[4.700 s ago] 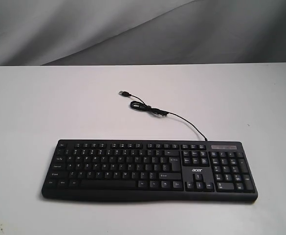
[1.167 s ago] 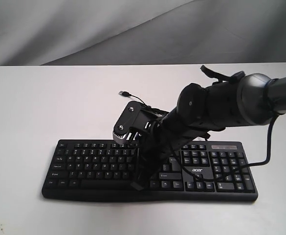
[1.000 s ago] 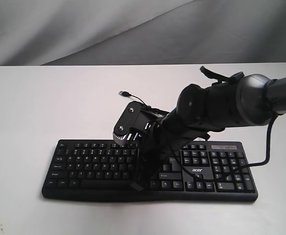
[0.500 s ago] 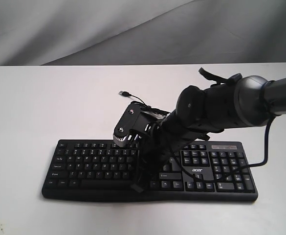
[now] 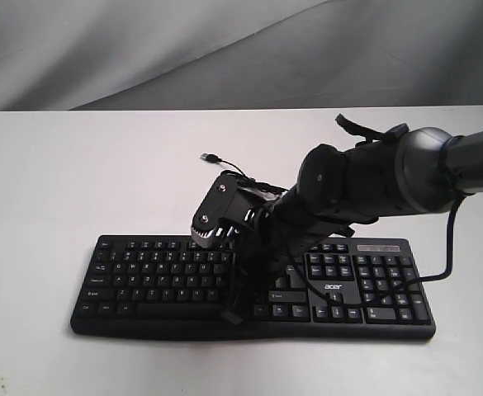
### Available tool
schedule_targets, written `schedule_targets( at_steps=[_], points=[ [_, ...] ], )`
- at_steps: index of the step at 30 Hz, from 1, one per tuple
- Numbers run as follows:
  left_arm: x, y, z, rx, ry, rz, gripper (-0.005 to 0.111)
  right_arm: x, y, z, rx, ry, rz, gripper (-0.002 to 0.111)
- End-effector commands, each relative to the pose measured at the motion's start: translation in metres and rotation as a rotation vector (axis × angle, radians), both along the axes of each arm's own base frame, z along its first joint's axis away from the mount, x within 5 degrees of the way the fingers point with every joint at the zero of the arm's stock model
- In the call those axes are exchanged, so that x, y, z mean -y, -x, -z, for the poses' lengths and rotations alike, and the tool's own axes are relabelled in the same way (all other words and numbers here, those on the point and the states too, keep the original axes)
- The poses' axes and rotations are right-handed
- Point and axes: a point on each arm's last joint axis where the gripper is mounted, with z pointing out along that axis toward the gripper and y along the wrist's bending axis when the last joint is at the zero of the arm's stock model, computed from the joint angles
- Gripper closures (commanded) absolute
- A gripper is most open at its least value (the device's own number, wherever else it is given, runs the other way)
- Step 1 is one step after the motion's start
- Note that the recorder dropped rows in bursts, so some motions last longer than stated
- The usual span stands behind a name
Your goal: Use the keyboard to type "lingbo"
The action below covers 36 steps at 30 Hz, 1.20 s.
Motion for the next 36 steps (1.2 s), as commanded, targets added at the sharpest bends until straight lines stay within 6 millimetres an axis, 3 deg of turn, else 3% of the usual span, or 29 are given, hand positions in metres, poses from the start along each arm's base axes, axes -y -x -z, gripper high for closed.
schedule_targets(
  at_steps=[1, 13, 18, 36],
  points=[
    [0.000, 0.000, 0.000, 0.012, 0.001, -0.002, 0.106, 0.002, -0.002, 0.007, -0.008, 0.011, 0.004, 0.108],
    [0.000, 0.000, 0.000, 0.012, 0.001, -0.002, 0.106, 0.001, -0.005, -0.013, 0.065, -0.022, -0.007, 0.108],
    [0.000, 0.000, 0.000, 0.012, 0.001, -0.002, 0.106, -0.010, -0.014, -0.019, 0.055, -0.046, -0.023, 0.108],
    [0.000, 0.000, 0.000, 0.012, 0.001, -0.002, 0.106, -0.015, -0.020, -0.009, 0.044, -0.040, -0.033, 0.108]
  ],
)
